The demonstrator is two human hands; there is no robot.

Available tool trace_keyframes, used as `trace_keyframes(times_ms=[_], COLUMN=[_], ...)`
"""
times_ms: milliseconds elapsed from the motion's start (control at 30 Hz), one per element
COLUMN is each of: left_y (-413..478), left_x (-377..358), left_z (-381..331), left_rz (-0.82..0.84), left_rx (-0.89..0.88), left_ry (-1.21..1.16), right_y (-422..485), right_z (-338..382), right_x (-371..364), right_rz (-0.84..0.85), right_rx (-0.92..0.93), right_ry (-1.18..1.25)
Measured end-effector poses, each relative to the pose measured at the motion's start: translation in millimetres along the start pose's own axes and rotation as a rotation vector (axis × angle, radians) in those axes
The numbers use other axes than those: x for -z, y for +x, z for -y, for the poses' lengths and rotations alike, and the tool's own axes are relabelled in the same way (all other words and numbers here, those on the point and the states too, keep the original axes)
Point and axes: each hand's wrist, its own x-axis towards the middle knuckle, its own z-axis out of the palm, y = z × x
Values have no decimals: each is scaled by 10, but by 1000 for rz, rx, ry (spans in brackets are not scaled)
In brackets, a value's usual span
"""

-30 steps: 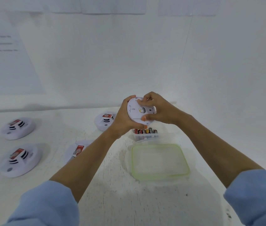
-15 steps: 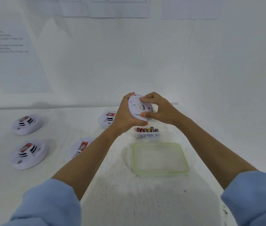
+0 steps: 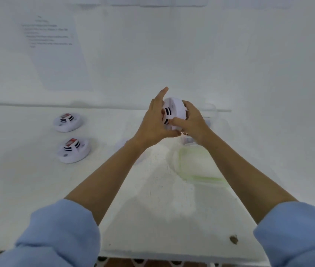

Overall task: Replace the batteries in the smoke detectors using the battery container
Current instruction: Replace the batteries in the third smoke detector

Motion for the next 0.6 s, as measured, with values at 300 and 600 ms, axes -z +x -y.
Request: trace_keyframes(times_ms=[300,600], left_y=[-126,116], left_x=[1023,1709], left_z=[538,1323], left_rz=[128,122], left_rx=[509,527], left_ry=[-474,-537], right_y=[408,936], right_z=[-8,-215], right_x=[-950,-1644], right_rz=[-115,17], right_rx=[-255,-351], right_ry=[706,299])
